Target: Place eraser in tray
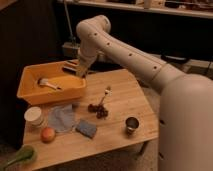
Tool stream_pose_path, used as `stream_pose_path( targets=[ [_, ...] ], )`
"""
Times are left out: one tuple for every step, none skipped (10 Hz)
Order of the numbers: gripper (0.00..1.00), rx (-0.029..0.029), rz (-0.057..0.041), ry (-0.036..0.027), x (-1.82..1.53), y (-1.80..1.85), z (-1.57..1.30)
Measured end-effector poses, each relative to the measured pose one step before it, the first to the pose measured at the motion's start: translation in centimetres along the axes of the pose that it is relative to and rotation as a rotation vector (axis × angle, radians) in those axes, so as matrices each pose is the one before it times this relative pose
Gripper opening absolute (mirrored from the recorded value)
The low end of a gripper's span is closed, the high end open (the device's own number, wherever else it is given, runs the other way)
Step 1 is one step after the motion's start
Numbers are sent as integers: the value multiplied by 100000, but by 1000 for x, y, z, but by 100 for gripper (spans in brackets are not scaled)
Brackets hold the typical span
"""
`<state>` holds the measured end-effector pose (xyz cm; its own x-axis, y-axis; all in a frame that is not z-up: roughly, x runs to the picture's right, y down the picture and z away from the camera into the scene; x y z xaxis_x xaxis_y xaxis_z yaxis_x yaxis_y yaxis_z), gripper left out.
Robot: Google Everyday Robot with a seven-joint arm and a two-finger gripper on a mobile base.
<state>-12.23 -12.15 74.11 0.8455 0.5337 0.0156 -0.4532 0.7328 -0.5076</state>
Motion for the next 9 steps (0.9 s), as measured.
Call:
stream_pose_path(
  targets=[
    [0, 26, -2042, 586, -2077, -859, 1458],
    [0, -516, -1951, 323, -1614, -782, 2054],
    [0, -381, -1173, 146, -459, -629, 1855],
    [0, -988, -972, -379, -129, -312, 1712],
    [2, -2230, -1060, -851, 195, -110, 2535],
    [11, -2262, -735, -676, 505, -41, 2618],
    [19, -1653, -482, -495, 412, -90, 1870],
    [32, -2498, -1117, -620, 538, -281, 2693],
    [41, -1573, -700, -618, 173, -415, 1423]
  ],
)
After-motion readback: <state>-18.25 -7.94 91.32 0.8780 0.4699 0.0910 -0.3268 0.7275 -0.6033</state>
